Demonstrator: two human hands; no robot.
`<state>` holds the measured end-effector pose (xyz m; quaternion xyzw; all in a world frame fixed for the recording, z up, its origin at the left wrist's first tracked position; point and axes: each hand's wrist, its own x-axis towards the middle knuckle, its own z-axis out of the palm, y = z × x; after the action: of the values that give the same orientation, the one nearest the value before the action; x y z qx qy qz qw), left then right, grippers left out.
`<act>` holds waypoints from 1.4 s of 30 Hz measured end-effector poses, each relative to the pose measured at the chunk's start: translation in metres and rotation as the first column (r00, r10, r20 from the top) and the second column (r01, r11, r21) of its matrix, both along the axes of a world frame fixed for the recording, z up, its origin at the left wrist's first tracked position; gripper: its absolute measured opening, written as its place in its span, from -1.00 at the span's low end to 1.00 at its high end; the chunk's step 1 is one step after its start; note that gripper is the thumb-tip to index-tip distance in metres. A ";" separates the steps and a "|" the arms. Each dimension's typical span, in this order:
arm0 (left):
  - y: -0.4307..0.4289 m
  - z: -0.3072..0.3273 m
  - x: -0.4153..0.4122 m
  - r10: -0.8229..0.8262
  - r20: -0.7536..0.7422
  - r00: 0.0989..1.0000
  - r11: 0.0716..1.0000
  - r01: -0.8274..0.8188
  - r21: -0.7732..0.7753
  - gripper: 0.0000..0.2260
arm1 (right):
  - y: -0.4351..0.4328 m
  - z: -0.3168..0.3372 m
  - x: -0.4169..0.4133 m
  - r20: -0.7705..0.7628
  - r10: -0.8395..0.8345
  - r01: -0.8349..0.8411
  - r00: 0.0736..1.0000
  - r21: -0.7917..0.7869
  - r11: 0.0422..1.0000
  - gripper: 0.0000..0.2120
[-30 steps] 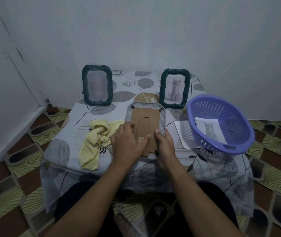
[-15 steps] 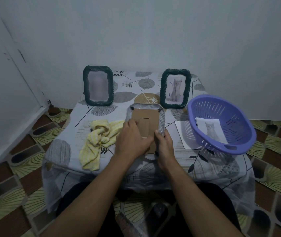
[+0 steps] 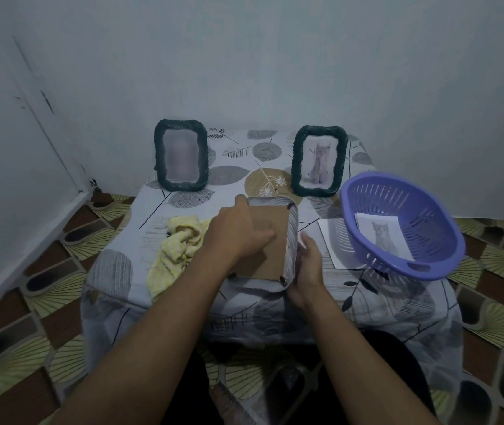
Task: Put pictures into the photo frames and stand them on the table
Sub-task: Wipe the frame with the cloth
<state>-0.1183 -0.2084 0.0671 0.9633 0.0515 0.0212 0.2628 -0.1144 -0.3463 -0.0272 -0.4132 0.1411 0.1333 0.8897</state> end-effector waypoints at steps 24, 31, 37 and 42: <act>0.027 -0.007 -0.004 -0.053 0.046 0.998 0.797 0.070 -0.600 -0.81 | -0.011 0.020 0.016 -0.031 0.315 -0.311 0.949 0.086 0.946 -0.77; 0.036 -0.025 0.010 -0.029 0.401 0.916 0.989 0.084 -0.118 -0.78 | -0.017 0.030 0.030 0.116 0.034 -0.005 0.993 -0.234 0.972 -0.77; 0.039 -0.036 0.023 0.086 0.079 0.993 0.893 -0.041 -0.447 -0.80 | -0.010 0.035 0.041 0.306 -0.008 0.143 0.952 -0.424 0.894 -0.78; 0.037 -0.038 0.039 0.120 -0.251 0.961 0.360 -0.278 -0.891 -0.84 | -0.002 0.032 0.049 0.457 -0.005 0.274 0.889 -0.524 0.806 -0.75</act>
<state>-0.0796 -0.1713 0.0292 0.6416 0.1892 -0.0478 0.7418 -0.0658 -0.3484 0.0050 -0.6694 0.0037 -0.0788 0.7387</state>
